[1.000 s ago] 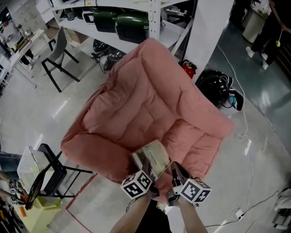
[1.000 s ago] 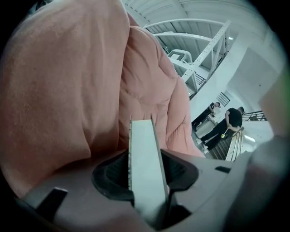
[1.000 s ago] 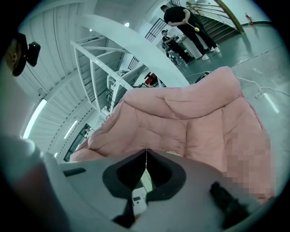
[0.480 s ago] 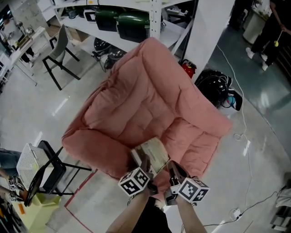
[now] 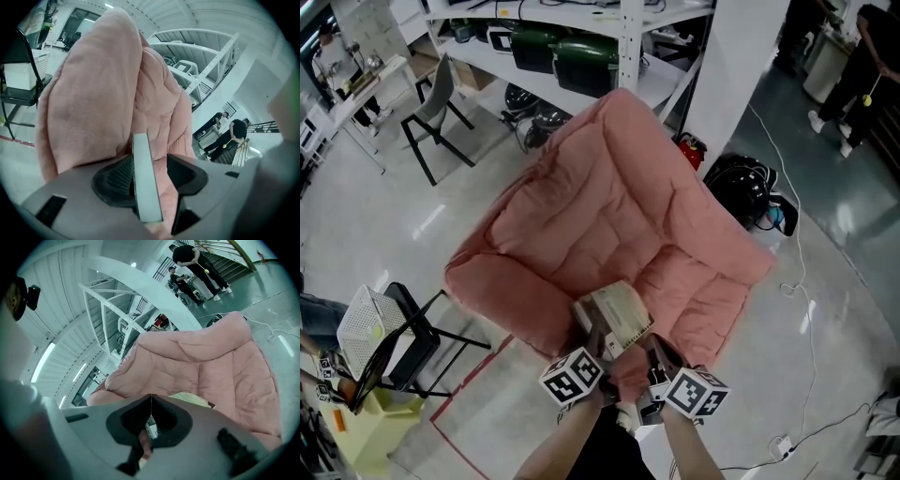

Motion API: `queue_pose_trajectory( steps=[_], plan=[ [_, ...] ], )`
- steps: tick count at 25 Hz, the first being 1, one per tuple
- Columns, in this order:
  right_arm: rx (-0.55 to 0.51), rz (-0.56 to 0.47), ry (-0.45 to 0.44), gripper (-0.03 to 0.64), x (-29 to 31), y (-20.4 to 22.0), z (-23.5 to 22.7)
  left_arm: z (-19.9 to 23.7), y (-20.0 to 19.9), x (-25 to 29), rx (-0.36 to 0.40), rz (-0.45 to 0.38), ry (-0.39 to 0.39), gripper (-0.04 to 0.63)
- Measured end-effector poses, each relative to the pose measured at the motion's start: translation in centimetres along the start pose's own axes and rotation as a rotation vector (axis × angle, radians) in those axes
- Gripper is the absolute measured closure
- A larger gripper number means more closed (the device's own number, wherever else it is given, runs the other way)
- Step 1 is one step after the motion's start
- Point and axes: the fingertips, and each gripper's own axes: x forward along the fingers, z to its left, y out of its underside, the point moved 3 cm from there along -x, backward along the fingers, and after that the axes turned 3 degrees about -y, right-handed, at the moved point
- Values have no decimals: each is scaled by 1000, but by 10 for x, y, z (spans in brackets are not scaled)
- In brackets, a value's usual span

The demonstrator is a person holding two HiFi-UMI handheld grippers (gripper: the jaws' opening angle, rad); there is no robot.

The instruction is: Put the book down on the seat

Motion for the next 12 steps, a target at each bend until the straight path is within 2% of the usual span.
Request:
queue_pose_trajectory(
  steps=[8, 12],
  plan=[
    [-24, -7, -24, 604, -25, 8, 23, 9, 1, -38, -20, -28, -22, 368],
    [-33, -14, -31, 604, -43, 14, 32, 16, 7, -61, 1, -29, -32, 447]
  ],
)
